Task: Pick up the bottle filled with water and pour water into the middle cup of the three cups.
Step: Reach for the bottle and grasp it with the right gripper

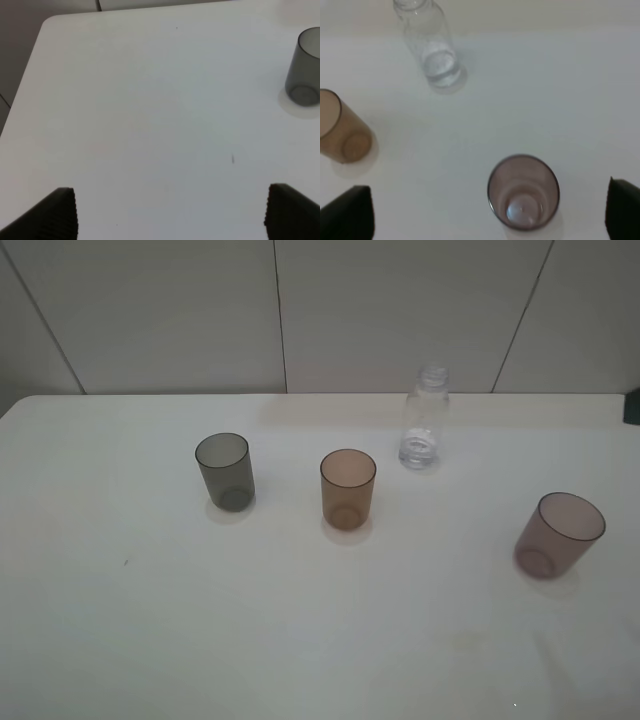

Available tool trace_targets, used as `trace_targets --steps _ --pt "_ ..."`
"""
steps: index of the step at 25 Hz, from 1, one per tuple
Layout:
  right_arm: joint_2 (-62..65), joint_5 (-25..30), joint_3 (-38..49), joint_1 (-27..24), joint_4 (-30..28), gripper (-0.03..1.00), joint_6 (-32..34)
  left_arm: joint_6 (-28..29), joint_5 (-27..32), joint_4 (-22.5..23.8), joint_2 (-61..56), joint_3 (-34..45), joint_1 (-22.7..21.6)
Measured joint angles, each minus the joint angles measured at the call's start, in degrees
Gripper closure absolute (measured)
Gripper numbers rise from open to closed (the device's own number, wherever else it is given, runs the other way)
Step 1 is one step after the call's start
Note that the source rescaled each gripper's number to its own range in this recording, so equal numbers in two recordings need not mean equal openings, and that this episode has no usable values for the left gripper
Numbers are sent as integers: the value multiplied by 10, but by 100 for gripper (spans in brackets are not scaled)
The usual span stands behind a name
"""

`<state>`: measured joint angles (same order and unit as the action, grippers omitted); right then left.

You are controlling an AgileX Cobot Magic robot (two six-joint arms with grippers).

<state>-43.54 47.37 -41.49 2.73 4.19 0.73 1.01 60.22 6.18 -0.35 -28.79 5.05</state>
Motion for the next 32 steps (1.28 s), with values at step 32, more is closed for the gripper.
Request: trace_targets --steps 32 --pt "-519 -847 130 180 -30 -3 0 0 0 0 0 0 0"
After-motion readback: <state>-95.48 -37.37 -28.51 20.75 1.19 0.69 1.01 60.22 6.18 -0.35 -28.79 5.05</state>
